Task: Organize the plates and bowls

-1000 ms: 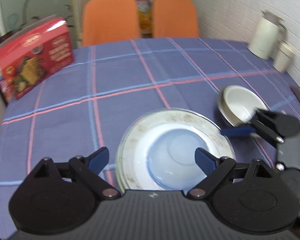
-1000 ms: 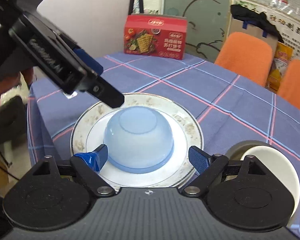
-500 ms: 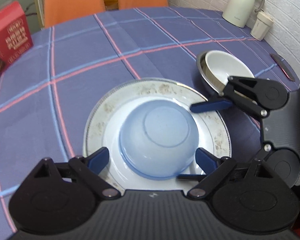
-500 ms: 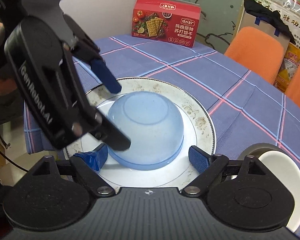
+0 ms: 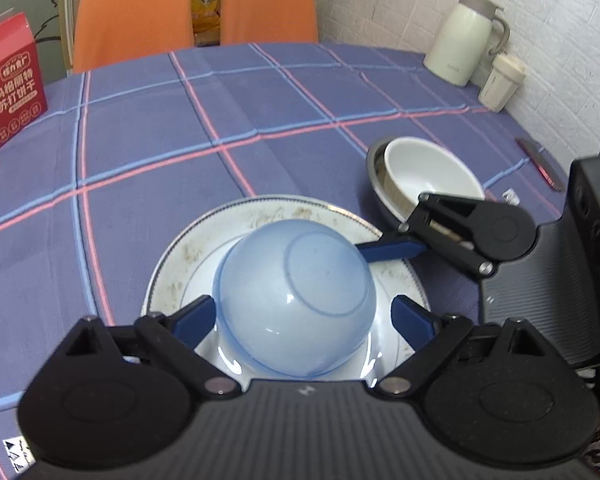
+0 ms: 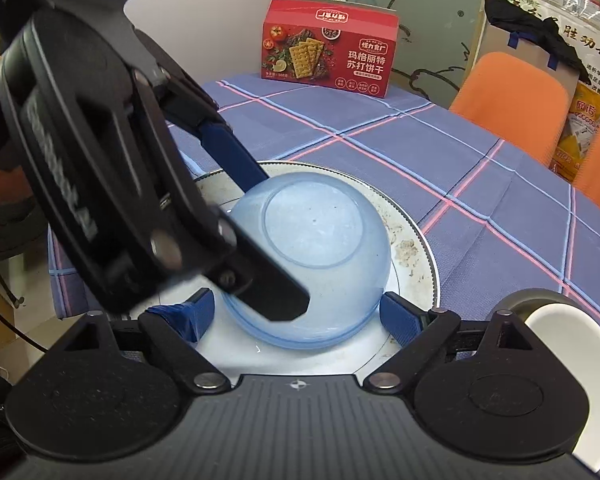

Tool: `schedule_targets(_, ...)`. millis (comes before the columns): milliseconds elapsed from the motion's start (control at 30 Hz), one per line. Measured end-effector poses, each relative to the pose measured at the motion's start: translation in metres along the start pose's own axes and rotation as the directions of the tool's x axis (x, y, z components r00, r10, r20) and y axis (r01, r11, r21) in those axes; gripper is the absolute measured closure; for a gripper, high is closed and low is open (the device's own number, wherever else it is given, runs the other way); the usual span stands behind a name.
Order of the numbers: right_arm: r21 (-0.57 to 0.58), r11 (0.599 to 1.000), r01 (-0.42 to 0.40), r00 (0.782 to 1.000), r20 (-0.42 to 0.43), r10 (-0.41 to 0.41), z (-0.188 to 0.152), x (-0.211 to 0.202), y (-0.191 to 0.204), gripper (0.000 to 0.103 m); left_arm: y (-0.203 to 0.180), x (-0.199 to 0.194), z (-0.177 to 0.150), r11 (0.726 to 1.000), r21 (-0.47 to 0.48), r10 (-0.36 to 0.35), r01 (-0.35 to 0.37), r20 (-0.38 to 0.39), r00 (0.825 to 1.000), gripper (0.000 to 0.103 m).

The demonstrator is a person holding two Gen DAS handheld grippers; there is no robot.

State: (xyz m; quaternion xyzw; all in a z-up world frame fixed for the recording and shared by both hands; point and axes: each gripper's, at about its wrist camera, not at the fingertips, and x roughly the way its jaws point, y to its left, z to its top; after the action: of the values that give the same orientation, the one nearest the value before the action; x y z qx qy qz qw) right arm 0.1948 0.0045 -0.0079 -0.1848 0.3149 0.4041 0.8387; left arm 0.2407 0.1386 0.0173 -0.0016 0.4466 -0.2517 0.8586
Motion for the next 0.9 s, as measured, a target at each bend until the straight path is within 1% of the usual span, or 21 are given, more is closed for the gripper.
schedule_targets(167,0.012,1.0,0.007,1.0,0.028,-0.008,-0.005,-0.005,-0.002,0.025,-0.008,-0.011,0.001,0.999,-0.022,-0.044,0.045,0.044,0.998,0.01)
schedule_targets(233,0.021,1.0,0.009,0.999,0.044,-0.01,-0.008,-0.007,-0.002,0.025,-0.015,-0.017,0.002,0.999,-0.006,-0.051,0.052,0.074,0.996,0.01)
schedule_targets(267,0.019,1.0,0.009,0.999,0.052,-0.009,-0.009,-0.008,-0.002,0.025,-0.018,-0.02,0.002,0.997,0.0,-0.08,0.08,0.089,0.993,0.011)
schedule_targets(300,0.022,1.0,-0.001,0.998,0.056,0.0,-0.011,-0.008,-0.001,0.026,-0.019,-0.02,0.002,0.988,-0.019,-0.153,0.156,0.088,0.984,0.014)
schedule_targets(333,0.042,0.999,-0.031,0.997,0.075,0.027,-0.013,-0.009,-0.002,0.026,-0.019,-0.016,0.004,0.98,-0.043,-0.189,0.193,0.075,0.979,0.016)
schedule_targets(367,0.078,0.995,-0.067,0.995,0.084,0.06,-0.013,-0.01,-0.005,0.026,-0.021,-0.011,0.005,0.98,-0.051,-0.188,0.192,0.062,0.98,0.016)
schedule_targets(400,0.101,0.992,-0.079,0.994,0.081,0.071,-0.015,-0.01,-0.006,0.026,-0.025,-0.008,0.005,0.985,-0.05,-0.159,0.163,0.064,0.985,0.016)
schedule_targets(467,0.088,0.995,-0.046,0.995,0.093,0.038,-0.017,-0.013,-0.004,0.026,-0.028,-0.009,0.005,0.991,-0.041,-0.124,0.128,0.072,0.99,0.016)
schedule_targets(533,0.105,0.994,-0.041,0.993,0.116,0.028,-0.018,-0.022,-0.008,0.026,-0.027,-0.017,0.005,0.996,-0.047,-0.075,0.079,0.085,0.994,0.014)
schedule_targets(600,0.14,0.99,-0.035,0.99,0.139,0.016,-0.016,-0.033,-0.017,0.026,-0.02,-0.03,0.005,0.997,-0.071,-0.016,0.025,0.12,0.993,0.012)
schedule_targets(633,0.142,0.99,-0.02,0.99,0.141,0.0,-0.013,-0.038,-0.02,0.026,-0.017,-0.036,0.006,0.996,-0.086,0.032,-0.02,0.137,0.99,0.011)
schedule_targets(700,0.147,0.988,0.054,0.988,0.136,-0.074,-0.007,-0.047,-0.027,0.026,-0.006,-0.046,0.01,0.983,-0.116,0.162,-0.144,0.16,0.974,0.011)
schedule_targets(733,0.157,0.984,0.083,0.986,0.128,-0.104,-0.003,-0.049,-0.034,0.026,0.001,-0.048,0.011,0.972,-0.142,0.208,-0.186,0.166,0.964,0.011)
schedule_targets(800,0.177,0.975,0.132,0.98,0.124,-0.155,0.005,-0.055,-0.053,0.026,0.019,-0.046,0.014,0.958,-0.186,0.25,-0.219,0.163,0.954,0.011)
schedule_targets(900,0.267,0.937,0.227,0.958,0.112,-0.264,0.011,-0.068,-0.102,0.026,0.048,-0.038,0.014,0.92,-0.282,0.32,-0.271,0.144,0.936,0.011)
